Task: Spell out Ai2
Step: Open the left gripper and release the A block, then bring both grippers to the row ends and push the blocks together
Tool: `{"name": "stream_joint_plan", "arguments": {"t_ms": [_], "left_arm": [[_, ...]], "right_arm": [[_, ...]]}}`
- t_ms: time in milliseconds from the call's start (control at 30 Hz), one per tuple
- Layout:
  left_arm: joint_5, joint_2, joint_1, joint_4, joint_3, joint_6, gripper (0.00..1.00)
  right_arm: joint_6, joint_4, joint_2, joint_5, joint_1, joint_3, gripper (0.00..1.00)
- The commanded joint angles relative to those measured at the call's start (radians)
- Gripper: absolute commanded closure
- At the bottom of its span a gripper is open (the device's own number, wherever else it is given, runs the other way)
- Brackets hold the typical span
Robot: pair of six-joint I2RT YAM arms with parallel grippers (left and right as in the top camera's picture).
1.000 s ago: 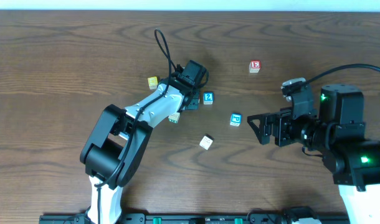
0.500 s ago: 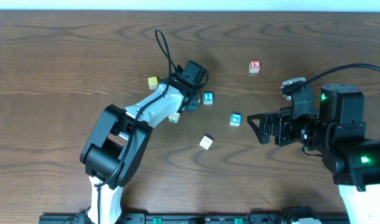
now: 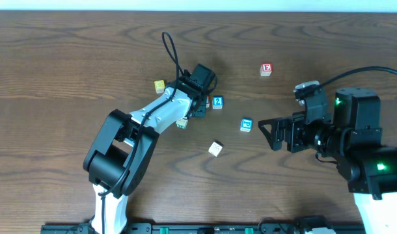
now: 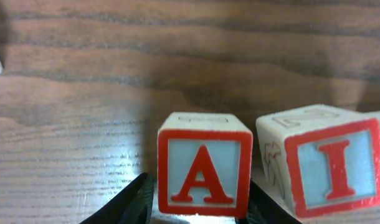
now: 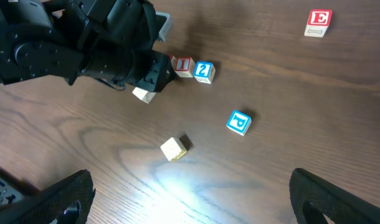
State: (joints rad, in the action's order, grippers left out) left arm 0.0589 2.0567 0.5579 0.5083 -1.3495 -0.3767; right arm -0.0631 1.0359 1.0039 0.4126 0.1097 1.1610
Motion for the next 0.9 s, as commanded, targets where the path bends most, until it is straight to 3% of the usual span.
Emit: {"name": "stream_joint_plan", "arguments": {"t_ms": [0, 333, 567, 867], "left_arm": [[-0.051, 0.015, -0.002, 0.042, 0.006, 0.006, 0.57], [-0.056, 0.015, -0.002, 0.16, 0.006, 0.003, 0.67], [-0.038, 0.006, -0.002, 0.24, 0.006, 0.003, 0.93], [0.025, -0.048, -0.002, 0.329, 0.006, 0.002, 0.94]], "right_arm": [[-0.003, 0.001, -0.003, 0.021, -0.004, 0.003, 0.01], [-0.003, 0.001, -0.003, 0.064, -0.003, 0.003, 0.01], [-0.003, 0.006, -0.003, 0.064, -0.003, 0.003, 0.01], [-0.002, 0.006, -0.003, 0.066, -0.003, 0.003, 0.01]]}}
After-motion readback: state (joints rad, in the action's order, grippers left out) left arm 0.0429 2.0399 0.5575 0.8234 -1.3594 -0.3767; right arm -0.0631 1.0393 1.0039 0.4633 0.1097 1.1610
